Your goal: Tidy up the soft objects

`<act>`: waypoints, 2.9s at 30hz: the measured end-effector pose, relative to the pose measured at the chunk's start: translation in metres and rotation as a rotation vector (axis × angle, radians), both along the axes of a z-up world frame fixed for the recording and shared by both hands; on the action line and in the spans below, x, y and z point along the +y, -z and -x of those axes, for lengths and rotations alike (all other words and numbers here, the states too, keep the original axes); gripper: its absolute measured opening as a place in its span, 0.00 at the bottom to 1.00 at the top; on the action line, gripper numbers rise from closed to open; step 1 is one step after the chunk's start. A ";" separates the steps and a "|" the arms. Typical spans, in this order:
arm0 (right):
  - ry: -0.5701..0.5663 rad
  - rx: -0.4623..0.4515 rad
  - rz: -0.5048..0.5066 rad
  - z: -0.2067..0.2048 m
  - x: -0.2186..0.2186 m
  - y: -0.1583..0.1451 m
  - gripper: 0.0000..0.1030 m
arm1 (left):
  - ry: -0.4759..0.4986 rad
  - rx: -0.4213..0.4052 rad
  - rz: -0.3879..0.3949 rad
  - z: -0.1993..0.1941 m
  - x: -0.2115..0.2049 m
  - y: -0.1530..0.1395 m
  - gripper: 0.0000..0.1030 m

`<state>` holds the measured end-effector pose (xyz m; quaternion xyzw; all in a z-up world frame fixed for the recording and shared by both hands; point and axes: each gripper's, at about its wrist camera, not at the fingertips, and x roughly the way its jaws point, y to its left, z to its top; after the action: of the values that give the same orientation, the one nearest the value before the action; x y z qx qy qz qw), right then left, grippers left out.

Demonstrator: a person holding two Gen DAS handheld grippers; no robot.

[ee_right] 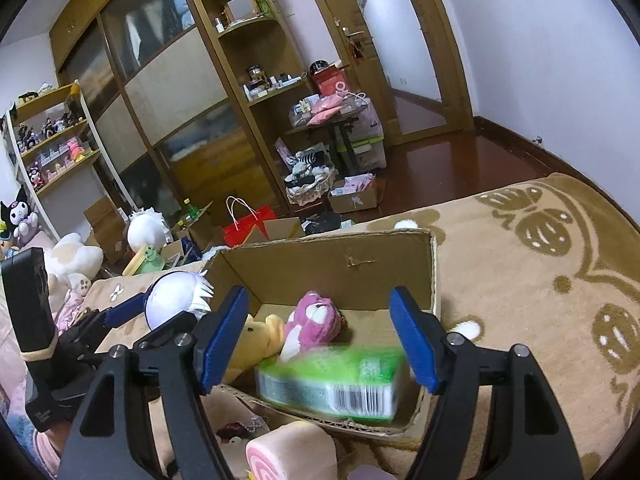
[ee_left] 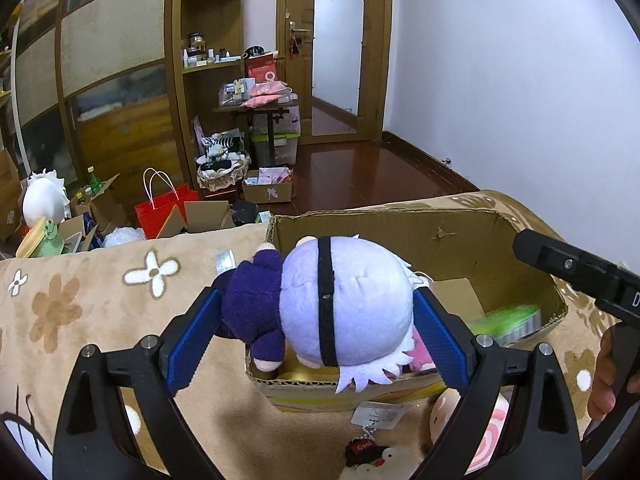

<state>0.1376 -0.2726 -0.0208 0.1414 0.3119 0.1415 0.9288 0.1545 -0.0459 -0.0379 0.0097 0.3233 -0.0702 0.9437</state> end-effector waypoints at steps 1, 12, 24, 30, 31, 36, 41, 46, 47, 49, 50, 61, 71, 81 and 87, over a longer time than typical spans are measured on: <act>0.002 -0.001 -0.003 0.000 -0.001 0.000 0.79 | 0.000 0.006 -0.003 0.000 0.000 0.000 0.91; 0.012 -0.008 -0.021 0.007 -0.004 -0.009 0.88 | 0.027 0.011 0.009 0.005 -0.002 -0.006 0.95; 0.034 -0.006 -0.007 0.036 -0.005 -0.020 0.96 | -0.014 0.023 -0.066 0.033 0.006 -0.016 0.95; 0.070 0.001 0.007 0.058 -0.011 -0.027 0.98 | 0.003 0.054 -0.110 0.061 0.004 -0.020 0.95; 0.076 0.003 0.012 0.062 -0.012 -0.028 0.98 | 0.005 0.062 -0.110 0.064 0.002 -0.020 0.95; 0.100 0.026 0.027 0.077 -0.015 -0.027 0.98 | 0.010 0.086 -0.124 0.081 0.000 -0.024 0.95; 0.118 0.052 0.015 0.092 -0.020 -0.025 0.98 | -0.008 0.109 -0.113 0.092 0.002 -0.025 0.95; 0.123 0.072 0.027 0.099 -0.017 -0.021 0.98 | -0.011 0.154 -0.080 0.093 0.007 -0.017 0.95; 0.124 0.077 0.029 0.101 -0.017 -0.019 0.98 | -0.009 0.164 -0.075 0.093 0.007 -0.015 0.95; 0.127 0.093 0.030 0.101 -0.017 -0.014 0.98 | -0.005 0.180 -0.074 0.092 0.006 -0.009 0.95; 0.129 0.100 0.031 0.100 -0.017 -0.011 0.98 | -0.002 0.187 -0.074 0.091 0.006 -0.007 0.95; 0.131 0.244 0.042 0.086 -0.019 0.036 0.97 | 0.011 0.312 -0.041 0.067 0.001 0.027 0.95; 0.122 0.351 0.057 0.073 -0.018 0.071 0.96 | 0.030 0.446 -0.034 0.045 -0.004 0.059 0.95; 0.094 0.437 0.043 0.061 -0.017 0.099 0.92 | -0.018 0.498 0.003 0.030 0.004 0.079 0.94; 0.097 0.458 0.037 0.057 -0.018 0.108 0.92 | 0.002 0.529 0.014 0.025 0.002 0.088 0.94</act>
<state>0.0809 -0.2905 -0.1284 0.1674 0.5101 0.0552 0.8419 0.1291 -0.0444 -0.1259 -0.0151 0.5581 -0.0736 0.8264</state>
